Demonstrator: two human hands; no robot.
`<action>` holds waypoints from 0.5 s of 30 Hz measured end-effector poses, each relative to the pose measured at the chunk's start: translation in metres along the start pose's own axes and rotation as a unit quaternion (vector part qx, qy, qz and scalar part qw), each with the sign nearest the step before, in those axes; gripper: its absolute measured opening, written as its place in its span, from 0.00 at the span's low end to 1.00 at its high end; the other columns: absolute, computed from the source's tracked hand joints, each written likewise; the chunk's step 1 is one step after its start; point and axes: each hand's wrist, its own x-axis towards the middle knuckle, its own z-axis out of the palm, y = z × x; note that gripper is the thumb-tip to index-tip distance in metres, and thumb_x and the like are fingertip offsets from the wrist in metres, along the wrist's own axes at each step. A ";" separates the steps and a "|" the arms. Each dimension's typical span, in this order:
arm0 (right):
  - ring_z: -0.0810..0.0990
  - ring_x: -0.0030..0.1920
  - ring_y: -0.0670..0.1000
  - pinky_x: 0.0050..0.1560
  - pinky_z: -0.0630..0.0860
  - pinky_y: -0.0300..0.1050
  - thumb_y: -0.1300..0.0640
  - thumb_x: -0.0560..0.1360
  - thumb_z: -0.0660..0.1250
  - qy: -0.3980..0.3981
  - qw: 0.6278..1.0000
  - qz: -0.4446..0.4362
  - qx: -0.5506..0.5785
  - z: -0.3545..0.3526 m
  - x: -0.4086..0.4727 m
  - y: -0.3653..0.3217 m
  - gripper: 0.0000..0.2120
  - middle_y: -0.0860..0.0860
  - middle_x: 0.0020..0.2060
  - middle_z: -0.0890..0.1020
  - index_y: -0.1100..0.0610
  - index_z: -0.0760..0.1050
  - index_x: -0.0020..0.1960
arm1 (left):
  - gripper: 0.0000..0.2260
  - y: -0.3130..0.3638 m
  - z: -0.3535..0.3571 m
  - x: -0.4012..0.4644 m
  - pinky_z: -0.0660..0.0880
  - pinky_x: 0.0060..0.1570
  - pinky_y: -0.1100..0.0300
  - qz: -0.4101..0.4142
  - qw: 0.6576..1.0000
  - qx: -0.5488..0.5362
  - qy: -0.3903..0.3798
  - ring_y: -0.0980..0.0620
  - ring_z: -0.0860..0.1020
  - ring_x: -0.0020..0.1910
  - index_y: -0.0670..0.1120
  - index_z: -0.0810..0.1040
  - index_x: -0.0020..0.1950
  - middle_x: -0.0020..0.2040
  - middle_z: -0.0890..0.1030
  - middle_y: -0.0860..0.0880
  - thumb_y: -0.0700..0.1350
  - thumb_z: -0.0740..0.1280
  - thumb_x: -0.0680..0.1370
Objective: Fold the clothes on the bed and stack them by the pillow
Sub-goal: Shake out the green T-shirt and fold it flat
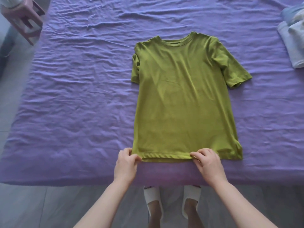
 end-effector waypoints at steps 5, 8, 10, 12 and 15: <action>0.80 0.45 0.58 0.45 0.74 0.52 0.63 0.60 0.79 -0.022 1.000 -0.006 0.014 0.001 0.012 -0.007 0.15 0.52 0.41 0.81 0.53 0.83 0.45 | 0.18 0.020 0.011 0.001 0.66 0.64 0.39 0.069 0.994 0.073 0.053 0.35 0.69 0.67 0.51 0.84 0.51 0.66 0.73 0.38 0.46 0.79 0.62; 0.79 0.43 0.57 0.44 0.72 0.50 0.61 0.63 0.78 -0.039 0.998 -0.021 0.035 0.008 0.023 -0.012 0.09 0.50 0.39 0.81 0.52 0.83 0.41 | 0.15 0.049 0.026 0.015 0.73 0.59 0.48 0.148 0.988 0.039 0.026 0.40 0.75 0.60 0.49 0.83 0.50 0.59 0.78 0.42 0.46 0.78 0.64; 0.78 0.45 0.56 0.46 0.67 0.47 0.57 0.69 0.73 -0.066 0.997 -0.009 0.046 0.011 0.028 -0.009 0.05 0.49 0.40 0.82 0.50 0.83 0.44 | 0.13 0.068 0.038 0.023 0.70 0.54 0.56 0.147 0.989 0.016 -0.016 0.47 0.74 0.57 0.51 0.81 0.54 0.56 0.76 0.49 0.48 0.73 0.70; 0.76 0.48 0.54 0.47 0.64 0.45 0.52 0.74 0.68 -0.109 0.993 -0.006 0.048 0.013 0.029 -0.003 0.07 0.48 0.43 0.82 0.48 0.82 0.50 | 0.10 0.078 0.047 0.028 0.67 0.51 0.57 0.145 0.988 0.048 -0.030 0.50 0.71 0.55 0.54 0.80 0.55 0.54 0.76 0.53 0.50 0.68 0.74; 0.75 0.49 0.53 0.47 0.64 0.45 0.49 0.77 0.62 -0.143 0.988 -0.025 0.054 0.010 0.026 0.005 0.10 0.47 0.47 0.81 0.46 0.81 0.54 | 0.09 0.081 0.050 0.030 0.68 0.52 0.56 0.148 0.982 0.080 -0.086 0.50 0.72 0.54 0.53 0.80 0.54 0.53 0.79 0.53 0.50 0.63 0.78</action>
